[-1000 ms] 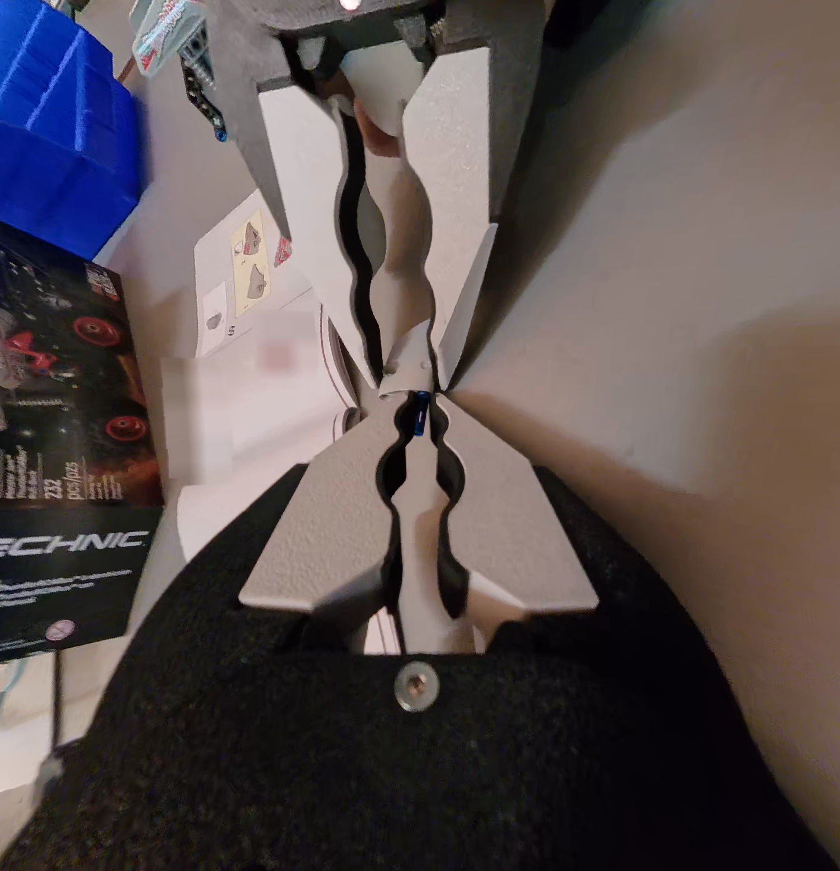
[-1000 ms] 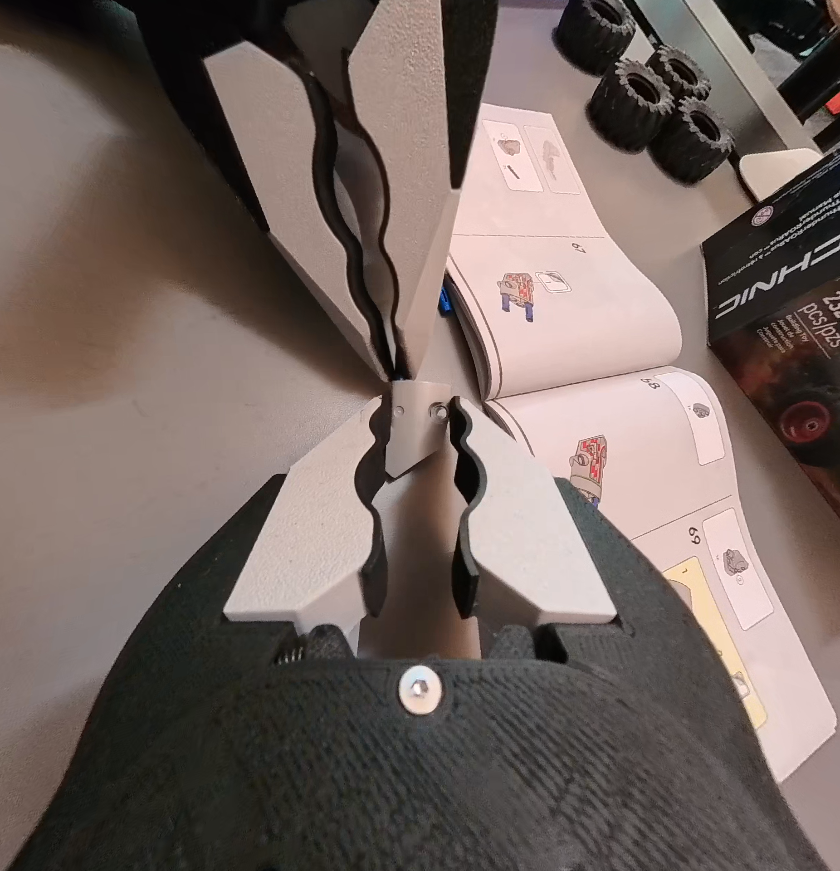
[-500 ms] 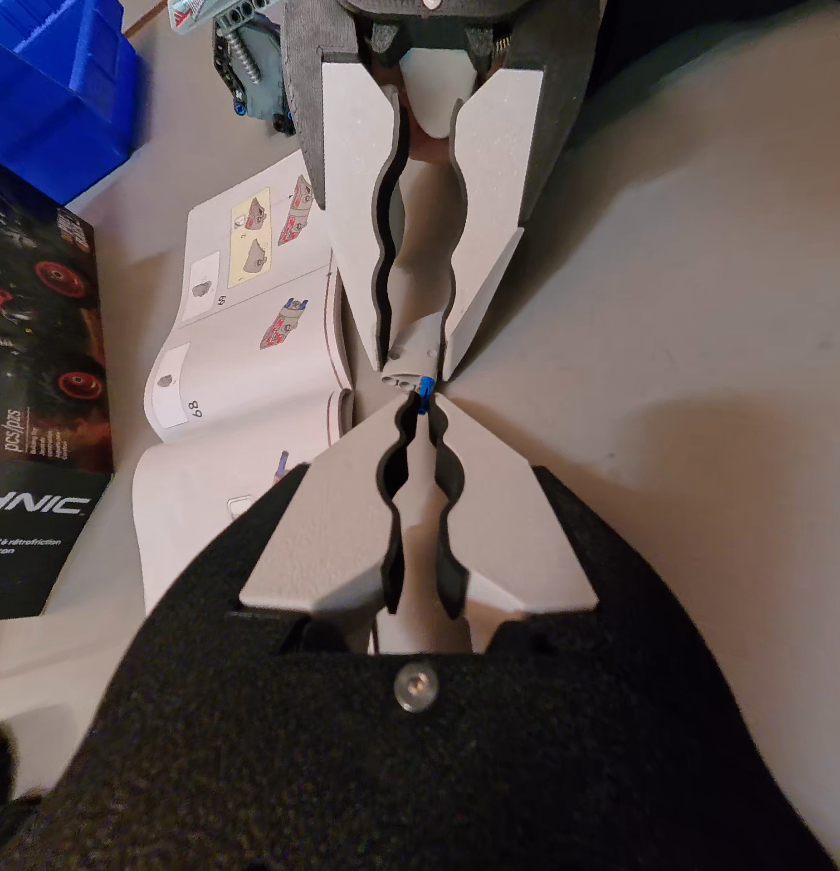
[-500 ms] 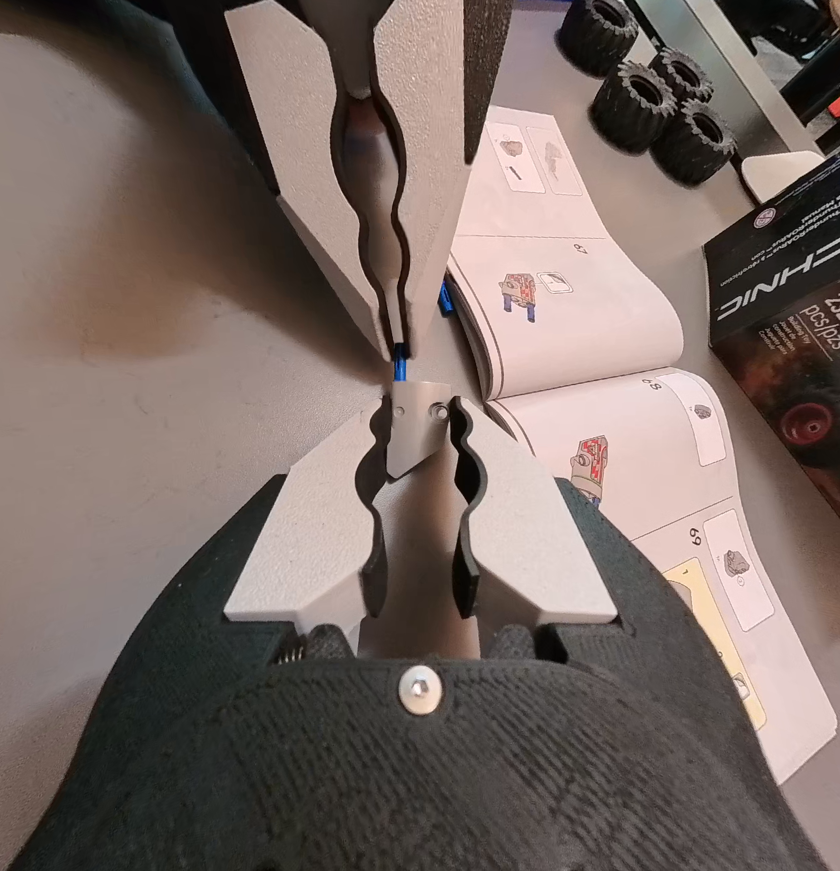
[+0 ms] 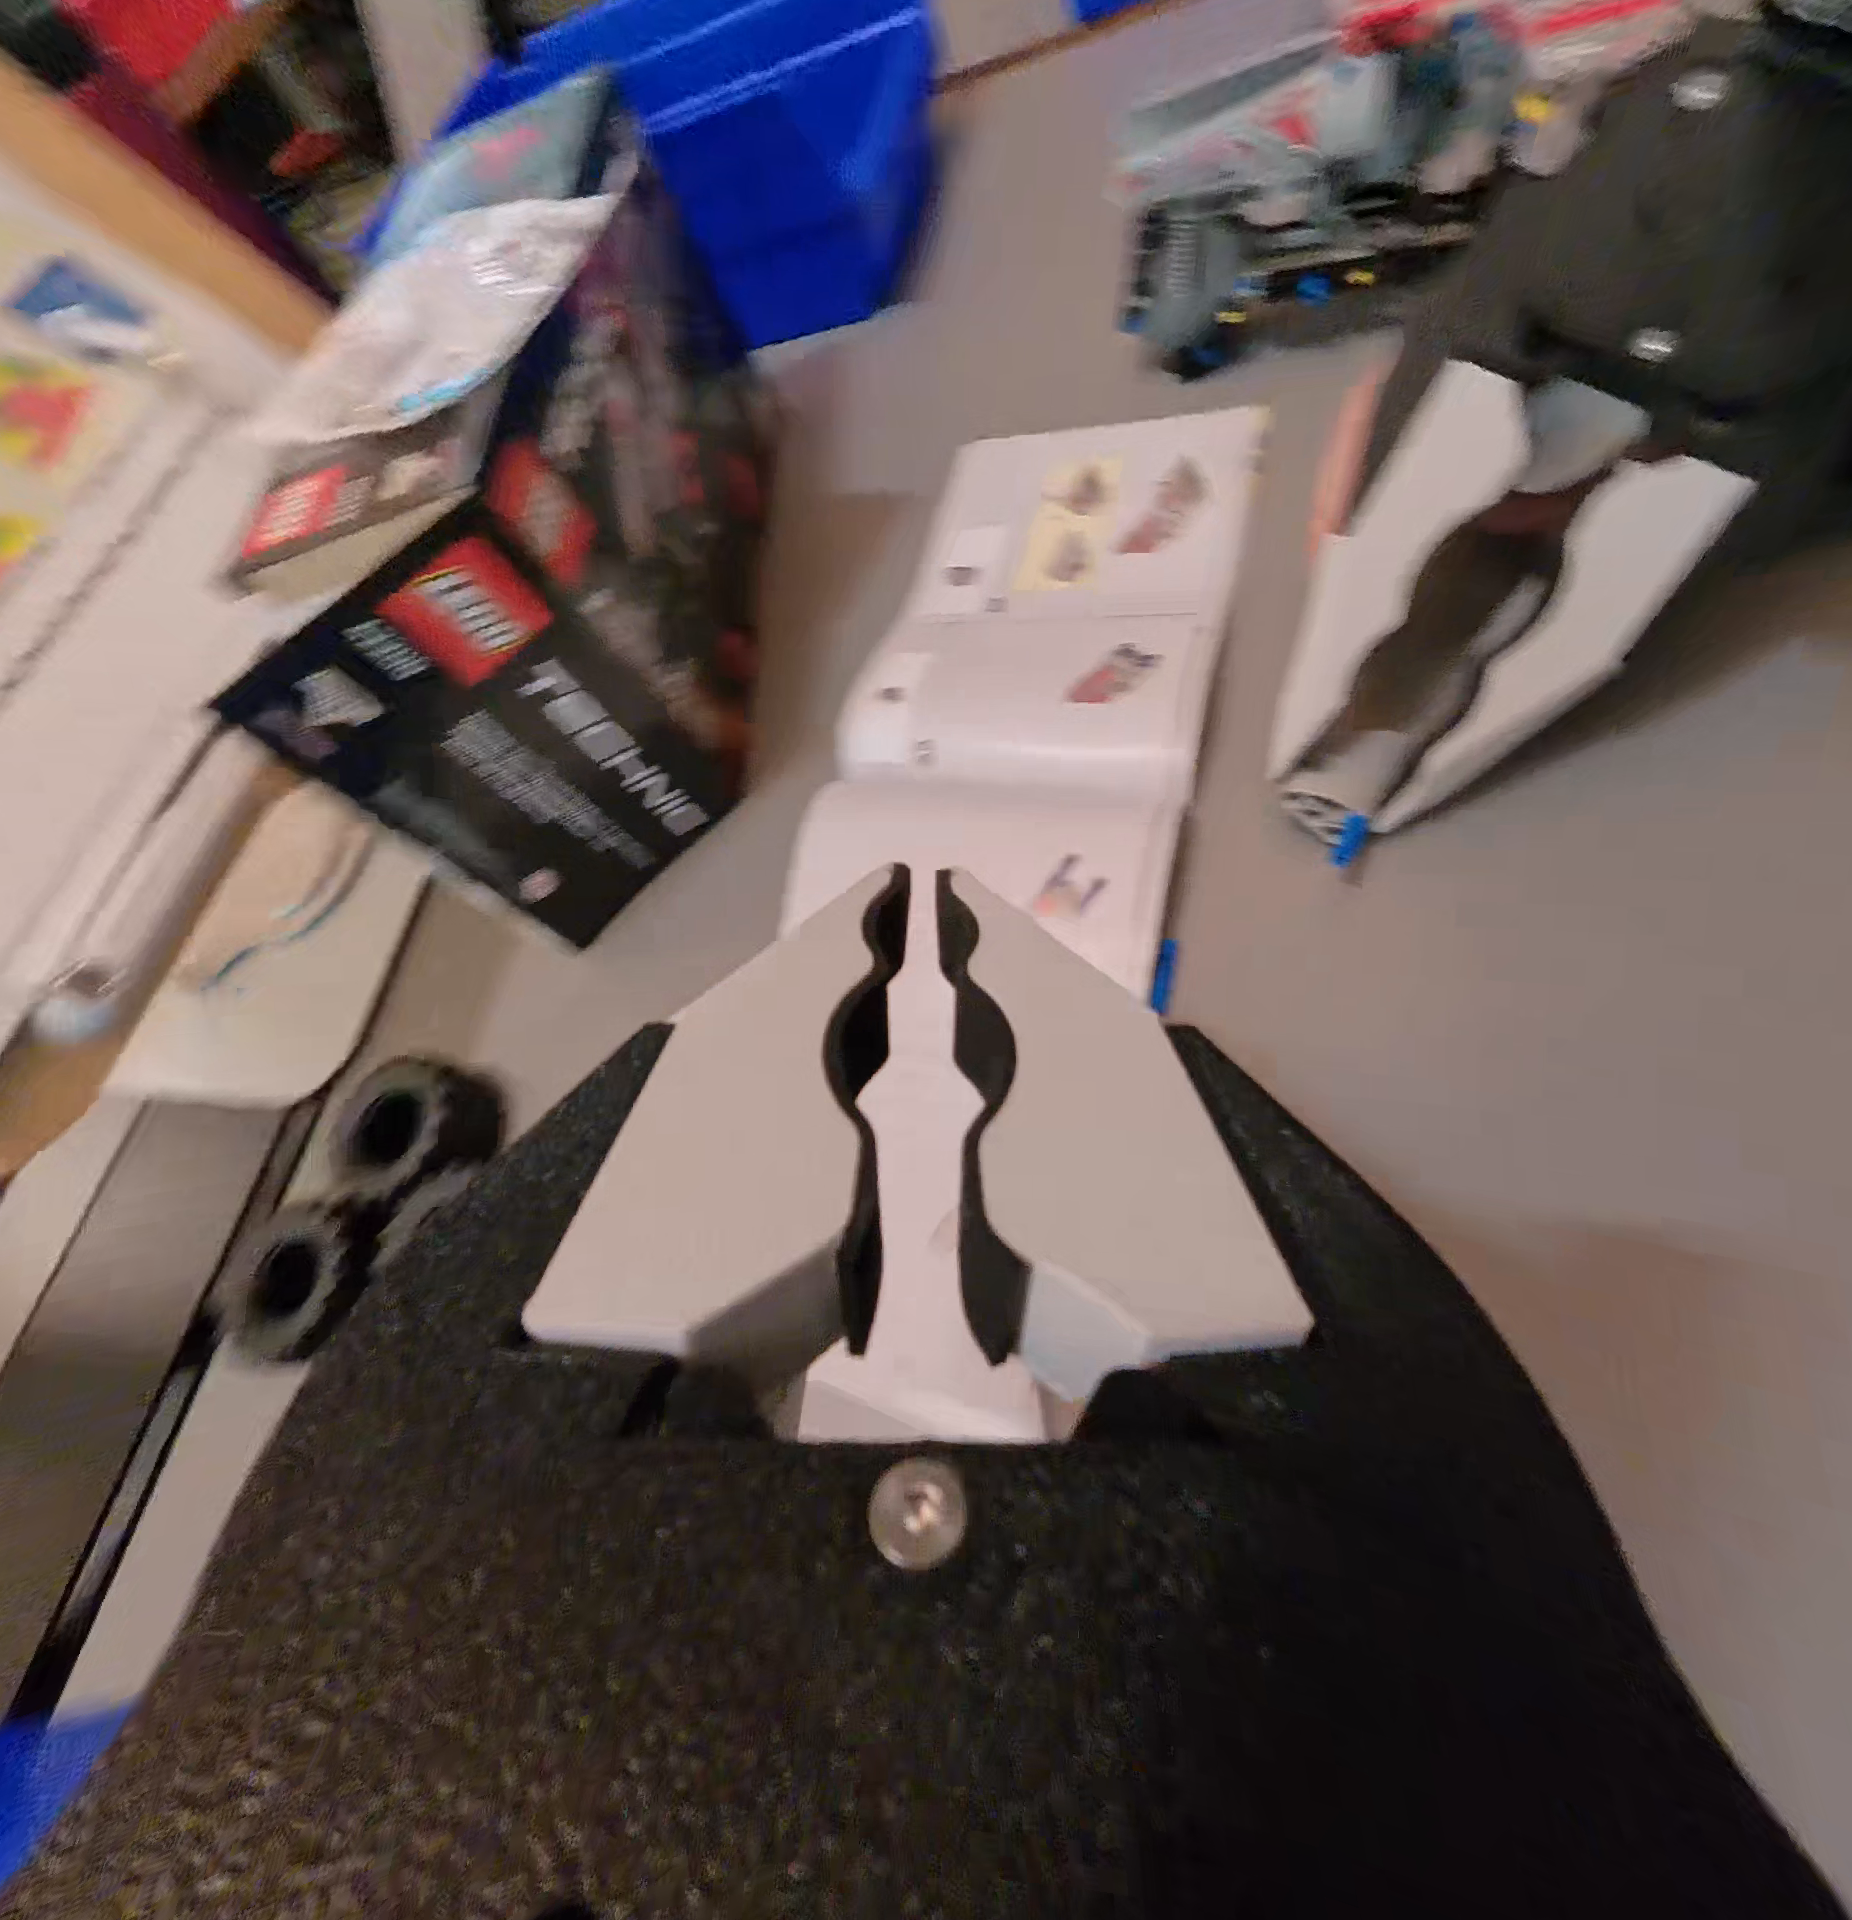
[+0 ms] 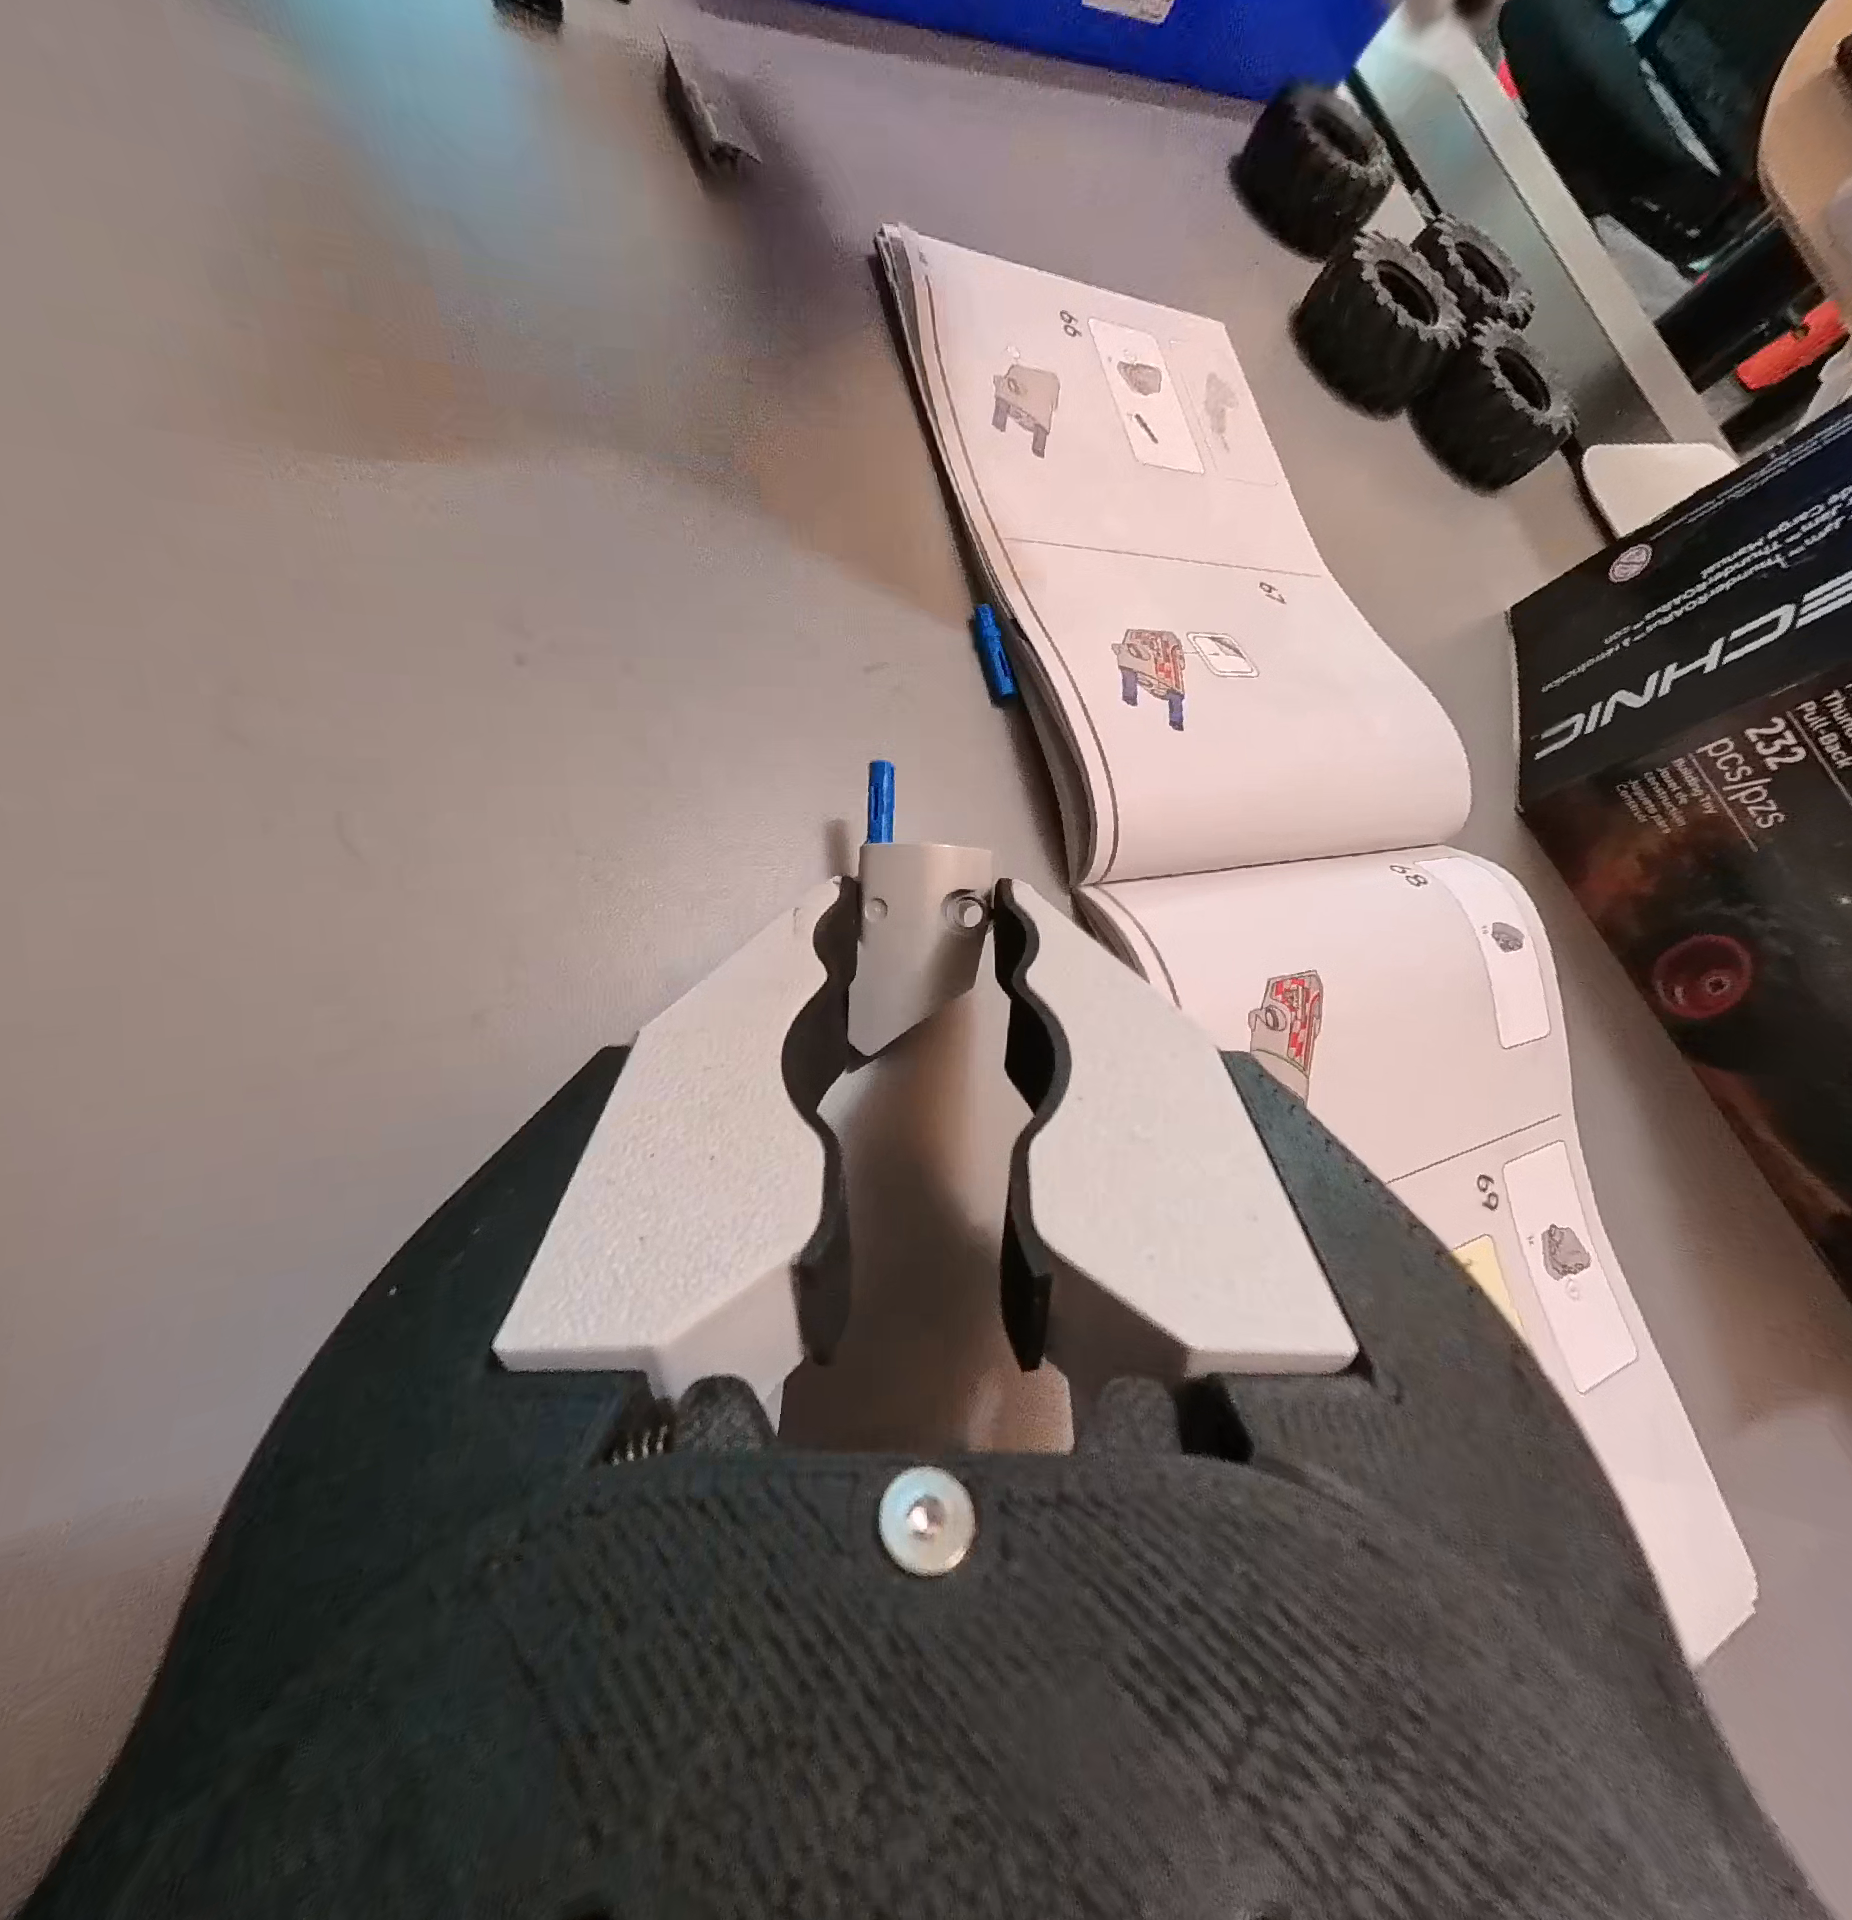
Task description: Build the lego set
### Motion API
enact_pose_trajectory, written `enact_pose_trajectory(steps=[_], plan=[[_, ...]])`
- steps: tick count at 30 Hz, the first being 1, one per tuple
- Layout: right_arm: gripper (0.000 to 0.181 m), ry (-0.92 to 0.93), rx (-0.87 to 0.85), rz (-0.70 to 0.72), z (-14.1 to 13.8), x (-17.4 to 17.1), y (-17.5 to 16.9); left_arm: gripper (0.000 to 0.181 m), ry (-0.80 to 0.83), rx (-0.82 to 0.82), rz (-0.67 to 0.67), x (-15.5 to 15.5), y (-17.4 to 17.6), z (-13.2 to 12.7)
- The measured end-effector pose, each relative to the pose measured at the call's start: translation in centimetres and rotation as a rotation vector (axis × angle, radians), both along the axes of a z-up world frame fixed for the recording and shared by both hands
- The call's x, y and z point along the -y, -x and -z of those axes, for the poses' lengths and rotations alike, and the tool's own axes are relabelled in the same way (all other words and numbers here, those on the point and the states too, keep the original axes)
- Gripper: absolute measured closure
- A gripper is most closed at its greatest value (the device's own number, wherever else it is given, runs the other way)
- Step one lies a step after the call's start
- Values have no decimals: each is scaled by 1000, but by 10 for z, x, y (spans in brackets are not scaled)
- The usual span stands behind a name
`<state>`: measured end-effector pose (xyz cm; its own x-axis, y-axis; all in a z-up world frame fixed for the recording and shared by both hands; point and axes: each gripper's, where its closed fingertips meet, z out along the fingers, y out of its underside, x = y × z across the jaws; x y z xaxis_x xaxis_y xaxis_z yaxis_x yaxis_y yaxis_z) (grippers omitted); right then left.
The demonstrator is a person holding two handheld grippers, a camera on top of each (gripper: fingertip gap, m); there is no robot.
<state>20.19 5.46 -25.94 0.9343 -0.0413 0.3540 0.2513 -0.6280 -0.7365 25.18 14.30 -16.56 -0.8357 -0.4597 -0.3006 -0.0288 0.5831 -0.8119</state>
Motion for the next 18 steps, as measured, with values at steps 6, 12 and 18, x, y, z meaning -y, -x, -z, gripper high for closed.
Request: enact_pose_trajectory(steps=[6,12,18], plan=[[157,5,-37,4,1,3,-1,181,-66,-42,-179,-37,-15,-1],[157,20,-126,19,4,7,-1,181,-68,-106,-179,-35,-11,6],[157,25,-162,19,6,9,1,181,-112,-168,-179,-37,-4,13]])
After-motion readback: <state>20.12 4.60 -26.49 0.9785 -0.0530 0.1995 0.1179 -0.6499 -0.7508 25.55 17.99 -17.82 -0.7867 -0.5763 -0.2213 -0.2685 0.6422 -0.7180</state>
